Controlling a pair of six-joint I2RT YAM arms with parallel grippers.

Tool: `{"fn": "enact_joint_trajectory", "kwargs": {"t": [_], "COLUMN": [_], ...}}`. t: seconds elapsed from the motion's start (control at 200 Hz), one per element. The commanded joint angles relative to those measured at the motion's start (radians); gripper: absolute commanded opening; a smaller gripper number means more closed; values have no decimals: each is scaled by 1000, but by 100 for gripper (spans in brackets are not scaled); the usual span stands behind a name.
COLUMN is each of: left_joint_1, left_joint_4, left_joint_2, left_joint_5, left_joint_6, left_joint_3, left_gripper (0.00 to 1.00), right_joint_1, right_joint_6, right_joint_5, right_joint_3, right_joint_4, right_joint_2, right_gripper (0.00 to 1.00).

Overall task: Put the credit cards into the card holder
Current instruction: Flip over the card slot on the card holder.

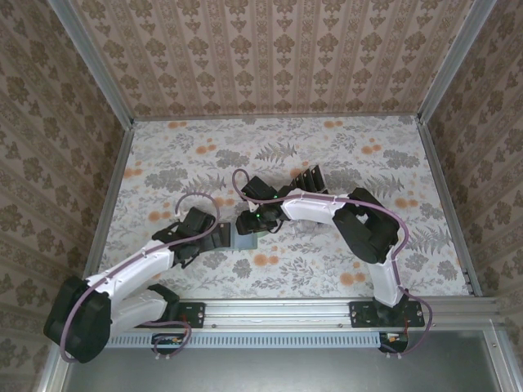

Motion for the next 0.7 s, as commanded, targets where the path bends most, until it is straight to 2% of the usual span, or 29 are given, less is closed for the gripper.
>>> {"fn": "enact_joint_trajectory", "kwargs": {"t": [0.0,0.39,0.695], "left_joint_1": [-19,-26,-28], "left_joint_4": [-10,-1,3], "left_joint_2": [-22,-44,-38], "left_joint_5": [-26,-25,-24], "left_joint_6": [-17,-26,-17], "left_joint_3": [-21,-36,-26], "left_gripper": [100,100,100], "right_joint_1": [-2,3,27], "right_joint_6": [36,-1,-24], "right_joint_5": [-49,38,44], "right_joint_3": [-18,-9,78], "right_joint_4": [26,-51,-109], "right_joint_2": [24,-96,-60], "right_gripper": [52,51,51]}}
